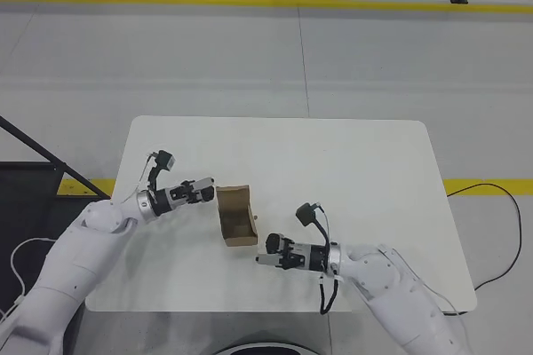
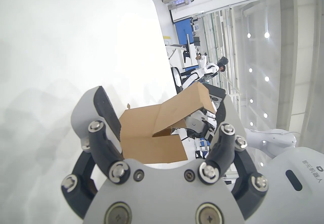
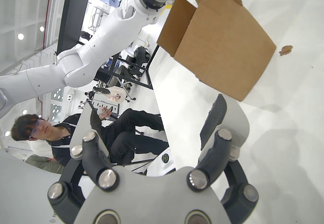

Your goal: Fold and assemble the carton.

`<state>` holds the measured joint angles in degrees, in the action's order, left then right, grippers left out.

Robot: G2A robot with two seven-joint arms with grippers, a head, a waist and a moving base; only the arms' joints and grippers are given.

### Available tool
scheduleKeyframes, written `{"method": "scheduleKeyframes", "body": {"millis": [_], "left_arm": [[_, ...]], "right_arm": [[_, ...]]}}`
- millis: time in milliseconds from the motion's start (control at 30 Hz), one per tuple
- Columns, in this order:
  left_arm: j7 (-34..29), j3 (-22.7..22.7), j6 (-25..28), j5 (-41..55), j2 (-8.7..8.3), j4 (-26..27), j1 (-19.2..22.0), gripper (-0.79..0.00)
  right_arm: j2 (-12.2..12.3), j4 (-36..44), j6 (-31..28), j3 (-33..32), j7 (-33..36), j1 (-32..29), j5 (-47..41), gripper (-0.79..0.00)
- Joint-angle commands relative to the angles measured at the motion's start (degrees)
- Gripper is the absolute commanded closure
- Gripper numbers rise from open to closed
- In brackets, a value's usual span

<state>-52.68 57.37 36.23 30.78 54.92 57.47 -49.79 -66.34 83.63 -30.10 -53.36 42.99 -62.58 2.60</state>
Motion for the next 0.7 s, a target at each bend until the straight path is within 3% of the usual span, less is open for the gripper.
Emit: {"method": "scheduleKeyframes", "body": {"millis": [0, 200, 433, 667], "left_arm": [[1.33, 0.97, -0.99, 0.05, -0.30, 2.74, -2.35, -0.785], [-0.72, 2.81, -1.13, -1.23, -1.00, 8.97, -6.01, -0.785], [-4.72, 5.14, 3.20, -1.47, -1.52, 9.03, -7.26, -0.785], [-3.51, 5.47, 4.74, -3.11, -1.29, 9.22, -8.12, -0.785]], "right_arm": [[-0.29, -0.52, 1.18, 0.55, -1.19, 0.53, 0.26, -0.785], [-0.81, -1.83, 1.31, 1.74, -1.30, 1.64, -0.07, -0.785], [-1.08, -2.44, 0.69, 2.04, -1.85, 1.79, -0.43, -0.785], [-1.38, -2.88, 0.54, 2.56, -2.03, 2.16, -0.25, -0.785]]}}
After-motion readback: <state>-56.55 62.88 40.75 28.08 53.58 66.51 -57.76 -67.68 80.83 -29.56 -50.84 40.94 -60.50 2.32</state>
